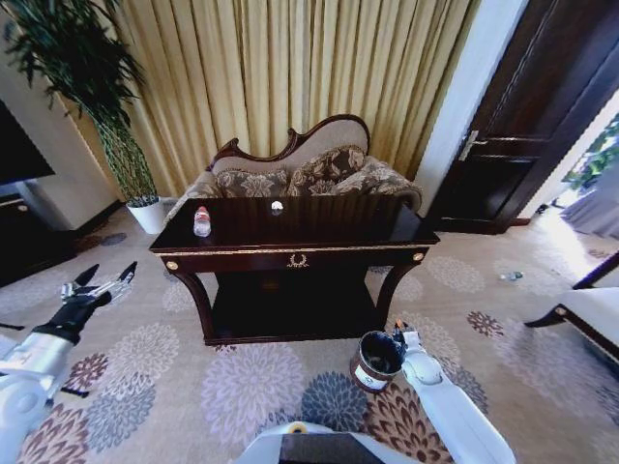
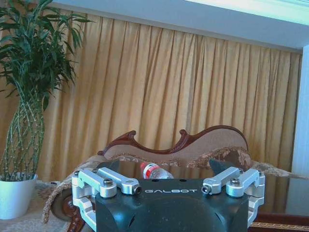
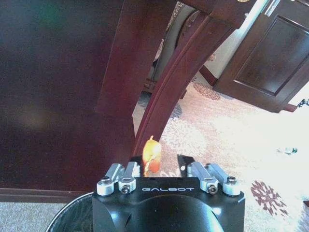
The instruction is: Move to the front of the table and place the trash on the table into the trash bin.
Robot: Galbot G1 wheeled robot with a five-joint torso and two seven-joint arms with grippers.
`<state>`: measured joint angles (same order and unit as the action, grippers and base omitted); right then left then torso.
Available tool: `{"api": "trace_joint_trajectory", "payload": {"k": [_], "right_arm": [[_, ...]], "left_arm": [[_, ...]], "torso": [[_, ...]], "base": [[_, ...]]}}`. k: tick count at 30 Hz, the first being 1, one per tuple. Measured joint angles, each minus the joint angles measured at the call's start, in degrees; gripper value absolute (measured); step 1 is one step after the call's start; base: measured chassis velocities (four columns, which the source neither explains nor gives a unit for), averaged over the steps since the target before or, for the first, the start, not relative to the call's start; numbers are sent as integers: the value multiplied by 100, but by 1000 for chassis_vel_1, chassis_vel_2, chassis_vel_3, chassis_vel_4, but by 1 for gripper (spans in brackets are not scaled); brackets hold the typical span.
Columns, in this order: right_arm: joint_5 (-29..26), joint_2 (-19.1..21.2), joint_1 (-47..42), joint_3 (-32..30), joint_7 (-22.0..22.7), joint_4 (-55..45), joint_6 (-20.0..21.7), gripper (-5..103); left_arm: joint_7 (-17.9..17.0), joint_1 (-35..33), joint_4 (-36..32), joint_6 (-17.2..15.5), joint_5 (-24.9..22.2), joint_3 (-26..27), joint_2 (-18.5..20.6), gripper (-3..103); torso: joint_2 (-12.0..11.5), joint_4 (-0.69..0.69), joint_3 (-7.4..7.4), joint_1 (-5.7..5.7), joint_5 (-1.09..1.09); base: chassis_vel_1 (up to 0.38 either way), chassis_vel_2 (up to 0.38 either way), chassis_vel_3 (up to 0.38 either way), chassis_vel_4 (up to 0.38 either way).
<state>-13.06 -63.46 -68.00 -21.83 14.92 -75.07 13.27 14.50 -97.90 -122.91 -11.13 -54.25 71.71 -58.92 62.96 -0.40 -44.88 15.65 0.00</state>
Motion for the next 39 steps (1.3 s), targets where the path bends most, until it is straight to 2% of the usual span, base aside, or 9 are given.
{"api": "trace_joint_trajectory", "payload": {"k": [1,4,5,10,14,18,25,30,39], "right_arm": [[0,0,0,1,3,-5,-6,44],[2,-1,1,2,7,-19,-24,50],[5,-1,1,4,11,-32,-36,60],[6,4,0,10,15,-58,-50,71],[1,34,-10,18,16,-107,-60,93],[-14,55,-20,24,14,-118,-60,99],[-381,43,46,47,78,-101,101,100],[-937,-68,214,39,487,-65,482,100],[-1032,-65,212,-100,511,-471,55,100]], "left_arm": [[0,-6,0,0,10,-1,0,100],[0,-14,0,0,13,1,6,100],[1,-19,-3,-1,12,13,13,100],[4,-28,-8,-1,7,31,17,100],[31,-56,-12,7,8,41,-17,100],[48,-69,-15,19,20,40,-44,100],[67,-75,-17,33,34,26,-47,100],[76,-77,-18,37,39,20,-26,100],[82,-85,8,49,31,24,21,100]], "torso": [[0,0,0,0,0],[0,0,0,0,-1],[0,0,0,0,-1],[0,0,0,0,0],[0,0,0,0,0],[0,0,0,0,-1],[0,-1,0,0,0],[0,2,0,0,0],[0,0,0,0,0]], "base": [[0,0,0,0],[0,0,0,0],[0,0,0,0],[0,0,0,0],[0,0,0,0],[0,0,0,0],[0,0,0,0],[0,0,0,0],[0,0,0,0]]}}
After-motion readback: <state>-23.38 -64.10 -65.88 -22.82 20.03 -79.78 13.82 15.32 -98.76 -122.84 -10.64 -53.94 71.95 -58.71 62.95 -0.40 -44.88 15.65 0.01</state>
